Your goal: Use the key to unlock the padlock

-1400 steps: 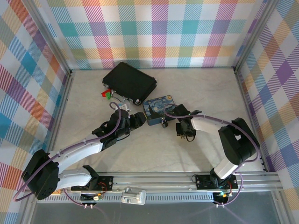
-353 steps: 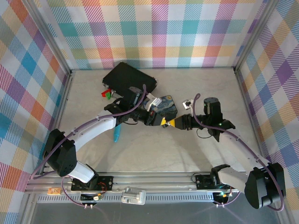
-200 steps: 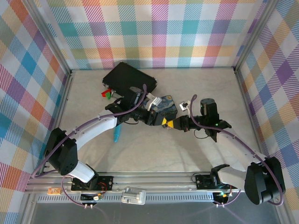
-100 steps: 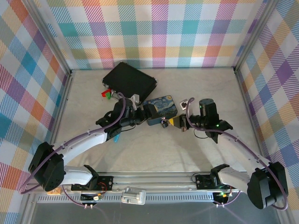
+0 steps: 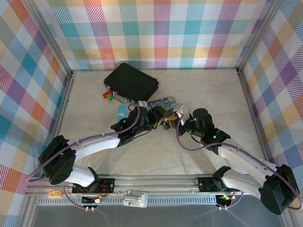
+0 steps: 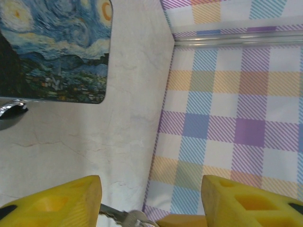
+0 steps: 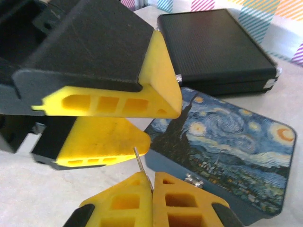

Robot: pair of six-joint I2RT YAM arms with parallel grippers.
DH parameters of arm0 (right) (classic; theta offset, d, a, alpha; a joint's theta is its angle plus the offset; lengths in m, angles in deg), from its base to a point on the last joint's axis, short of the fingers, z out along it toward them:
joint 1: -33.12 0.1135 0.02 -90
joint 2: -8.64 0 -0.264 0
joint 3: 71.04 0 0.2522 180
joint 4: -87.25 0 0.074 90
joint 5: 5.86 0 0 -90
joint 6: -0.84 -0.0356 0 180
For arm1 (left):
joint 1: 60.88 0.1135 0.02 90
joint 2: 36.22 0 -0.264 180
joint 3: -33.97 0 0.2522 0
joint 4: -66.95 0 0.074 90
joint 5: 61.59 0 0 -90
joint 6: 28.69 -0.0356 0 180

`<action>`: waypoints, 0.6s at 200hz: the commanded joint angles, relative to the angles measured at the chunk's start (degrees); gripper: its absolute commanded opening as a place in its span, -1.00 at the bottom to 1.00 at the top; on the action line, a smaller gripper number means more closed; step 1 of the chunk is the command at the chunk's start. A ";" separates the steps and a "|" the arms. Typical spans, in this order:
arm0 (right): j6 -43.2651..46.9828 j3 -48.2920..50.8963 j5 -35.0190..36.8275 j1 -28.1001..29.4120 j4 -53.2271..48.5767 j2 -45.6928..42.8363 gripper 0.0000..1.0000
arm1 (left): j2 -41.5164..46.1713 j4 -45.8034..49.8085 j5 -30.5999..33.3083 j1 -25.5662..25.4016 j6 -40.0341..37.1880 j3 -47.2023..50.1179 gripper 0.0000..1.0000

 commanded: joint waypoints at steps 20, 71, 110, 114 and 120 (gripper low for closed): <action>7.19 2.45 6.00 1.91 8.86 -0.08 -1.00 | 1.95 -0.68 4.32 -0.93 5.77 -0.52 0.05; 9.08 3.09 5.76 3.25 12.98 0.99 -1.00 | 0.68 -2.09 3.01 -1.37 9.75 -0.79 -0.08; 9.35 3.33 5.36 4.09 13.59 1.70 -1.00 | -0.63 -3.26 2.03 -1.33 10.94 -1.72 -0.27; 9.39 3.41 5.34 4.13 13.64 1.70 -1.00 | -0.73 -3.31 1.99 -1.35 11.07 -1.83 -0.28; 9.56 3.41 5.38 4.16 13.66 1.70 -1.00 | -0.77 -3.40 1.92 -1.35 11.20 -1.77 -0.29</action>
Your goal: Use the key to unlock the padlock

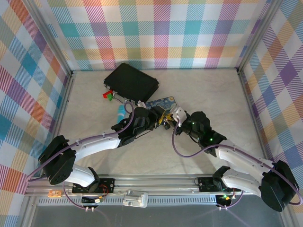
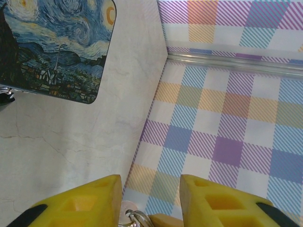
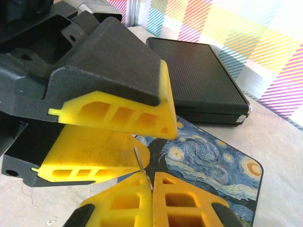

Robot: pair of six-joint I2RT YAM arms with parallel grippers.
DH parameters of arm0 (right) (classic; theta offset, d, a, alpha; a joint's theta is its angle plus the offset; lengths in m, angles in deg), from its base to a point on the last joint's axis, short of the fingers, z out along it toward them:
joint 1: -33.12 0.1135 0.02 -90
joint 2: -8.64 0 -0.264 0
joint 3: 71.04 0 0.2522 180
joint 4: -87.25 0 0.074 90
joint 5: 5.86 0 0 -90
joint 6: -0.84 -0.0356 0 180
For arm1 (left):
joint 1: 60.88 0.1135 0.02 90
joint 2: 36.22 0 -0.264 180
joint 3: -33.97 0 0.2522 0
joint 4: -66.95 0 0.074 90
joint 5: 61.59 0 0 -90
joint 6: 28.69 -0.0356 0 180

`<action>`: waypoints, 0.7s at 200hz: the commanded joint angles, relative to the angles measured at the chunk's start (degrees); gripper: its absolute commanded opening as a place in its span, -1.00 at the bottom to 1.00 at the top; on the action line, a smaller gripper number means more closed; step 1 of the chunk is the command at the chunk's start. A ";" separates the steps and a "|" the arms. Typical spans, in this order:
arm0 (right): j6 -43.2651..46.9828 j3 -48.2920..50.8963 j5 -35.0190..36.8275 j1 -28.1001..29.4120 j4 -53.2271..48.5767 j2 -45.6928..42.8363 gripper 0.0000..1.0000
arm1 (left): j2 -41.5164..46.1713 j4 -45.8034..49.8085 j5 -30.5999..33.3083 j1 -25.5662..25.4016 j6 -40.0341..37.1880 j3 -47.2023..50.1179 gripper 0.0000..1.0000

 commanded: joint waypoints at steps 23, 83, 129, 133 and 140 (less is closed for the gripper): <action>1.71 0.50 -0.22 0.79 3.31 0.04 -1.00 | -0.89 -3.11 -1.28 -0.73 2.61 -1.86 -0.44; 2.73 0.71 -0.39 1.15 3.15 -0.49 -1.00 | -1.60 -3.25 -1.23 -0.72 2.96 -1.94 -0.94; -4.28 0.06 2.70 1.06 0.04 -3.06 -0.43 | -2.67 -3.53 -1.67 1.71 -6.97 -2.43 -1.00; -4.84 0.15 2.91 0.91 -0.08 -3.23 -0.41 | -3.09 -3.90 -2.77 2.39 -8.44 -2.68 -1.00; -5.84 0.18 2.76 0.65 -0.55 -3.53 -0.36 | -3.85 -5.21 -4.70 3.45 -10.38 -2.83 -1.00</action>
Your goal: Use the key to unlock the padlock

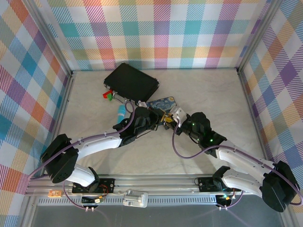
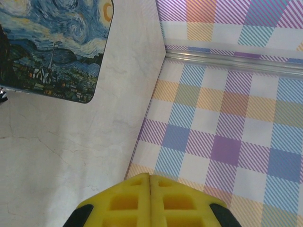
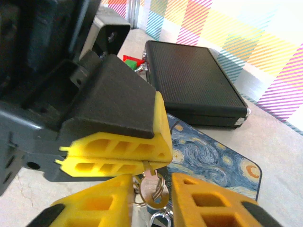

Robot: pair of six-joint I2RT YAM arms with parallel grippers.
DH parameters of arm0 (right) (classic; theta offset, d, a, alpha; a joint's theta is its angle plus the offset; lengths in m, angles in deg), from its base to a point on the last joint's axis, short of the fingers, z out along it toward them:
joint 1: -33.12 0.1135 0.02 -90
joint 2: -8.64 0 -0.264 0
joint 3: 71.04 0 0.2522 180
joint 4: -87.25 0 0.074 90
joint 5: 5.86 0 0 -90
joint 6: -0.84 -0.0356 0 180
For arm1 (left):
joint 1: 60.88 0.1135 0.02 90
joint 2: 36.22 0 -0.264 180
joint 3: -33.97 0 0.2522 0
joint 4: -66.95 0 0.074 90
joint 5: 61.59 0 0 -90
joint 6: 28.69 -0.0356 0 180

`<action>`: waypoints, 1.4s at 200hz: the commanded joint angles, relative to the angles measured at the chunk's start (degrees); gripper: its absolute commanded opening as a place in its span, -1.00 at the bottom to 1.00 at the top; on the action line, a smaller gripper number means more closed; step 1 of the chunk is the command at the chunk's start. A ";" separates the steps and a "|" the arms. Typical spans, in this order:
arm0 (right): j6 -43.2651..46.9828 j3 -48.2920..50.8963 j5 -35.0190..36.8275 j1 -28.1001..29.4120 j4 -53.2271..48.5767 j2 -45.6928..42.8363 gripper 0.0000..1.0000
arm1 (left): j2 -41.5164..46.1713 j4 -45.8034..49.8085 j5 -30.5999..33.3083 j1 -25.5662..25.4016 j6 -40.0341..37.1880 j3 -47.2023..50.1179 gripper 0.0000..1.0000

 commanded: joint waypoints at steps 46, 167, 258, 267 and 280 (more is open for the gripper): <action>-19.78 -3.11 -1.96 -3.66 -7.01 -4.97 0.00 | -4.82 -10.92 -12.59 5.55 -22.44 -4.36 -1.00; -55.78 -4.21 -39.67 -21.17 9.73 -0.61 0.11 | 5.78 -15.00 -16.08 6.00 -52.93 0.39 -1.00; -60.76 -1.31 -43.21 -17.53 30.40 6.14 -0.17 | 4.19 -22.62 -17.15 6.07 -50.19 1.00 -1.00; -60.52 -1.22 -43.03 -17.47 30.78 6.37 -0.18 | 4.10 -23.04 -17.18 6.02 -49.96 1.08 -1.00; -60.31 -1.18 -42.97 -17.44 31.60 6.68 -0.21 | 4.18 -23.51 -17.13 5.99 -49.58 1.36 -1.00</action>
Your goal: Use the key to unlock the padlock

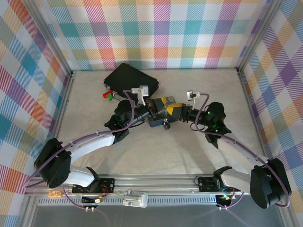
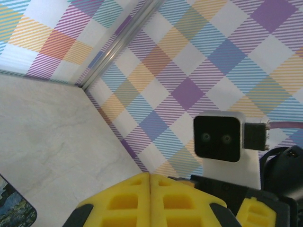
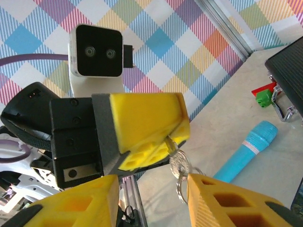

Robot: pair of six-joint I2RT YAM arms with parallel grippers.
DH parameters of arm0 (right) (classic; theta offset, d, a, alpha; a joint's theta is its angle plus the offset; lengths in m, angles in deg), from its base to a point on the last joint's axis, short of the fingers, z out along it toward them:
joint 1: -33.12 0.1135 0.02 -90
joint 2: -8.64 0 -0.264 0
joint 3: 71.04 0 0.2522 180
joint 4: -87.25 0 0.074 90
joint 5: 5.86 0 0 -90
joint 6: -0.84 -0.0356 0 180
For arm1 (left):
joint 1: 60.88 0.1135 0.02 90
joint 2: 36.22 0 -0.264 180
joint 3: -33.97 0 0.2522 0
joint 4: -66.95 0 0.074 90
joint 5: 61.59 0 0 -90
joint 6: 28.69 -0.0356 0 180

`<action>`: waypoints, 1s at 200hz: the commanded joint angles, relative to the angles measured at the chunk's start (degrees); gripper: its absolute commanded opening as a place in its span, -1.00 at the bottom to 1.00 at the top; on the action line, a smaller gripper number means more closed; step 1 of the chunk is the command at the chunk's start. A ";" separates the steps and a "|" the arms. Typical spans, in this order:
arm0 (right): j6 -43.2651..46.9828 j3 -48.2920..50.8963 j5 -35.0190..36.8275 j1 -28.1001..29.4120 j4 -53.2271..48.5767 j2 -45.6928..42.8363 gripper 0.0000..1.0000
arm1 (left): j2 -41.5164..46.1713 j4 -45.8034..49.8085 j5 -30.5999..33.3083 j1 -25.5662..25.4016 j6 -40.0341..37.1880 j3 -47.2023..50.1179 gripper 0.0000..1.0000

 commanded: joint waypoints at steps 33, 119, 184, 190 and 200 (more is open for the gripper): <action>0.13 0.55 -0.73 0.17 6.49 1.78 -0.23 | -0.60 -5.55 -1.32 0.32 1.62 1.13 -1.00; -2.63 1.39 -0.98 1.12 11.68 4.20 -0.43 | -2.14 -8.97 -0.47 0.32 3.92 1.36 -1.00; -3.79 2.14 0.25 1.56 14.99 5.38 -0.61 | -3.59 -12.71 -0.36 0.28 6.42 1.94 -1.00; -3.80 2.18 0.31 1.53 15.01 5.41 -0.64 | -3.59 -12.85 -0.40 0.29 6.54 1.94 -1.00; -3.78 2.26 0.52 1.53 15.27 5.51 -0.73 | -3.55 -13.06 -0.40 0.30 6.64 2.17 -1.00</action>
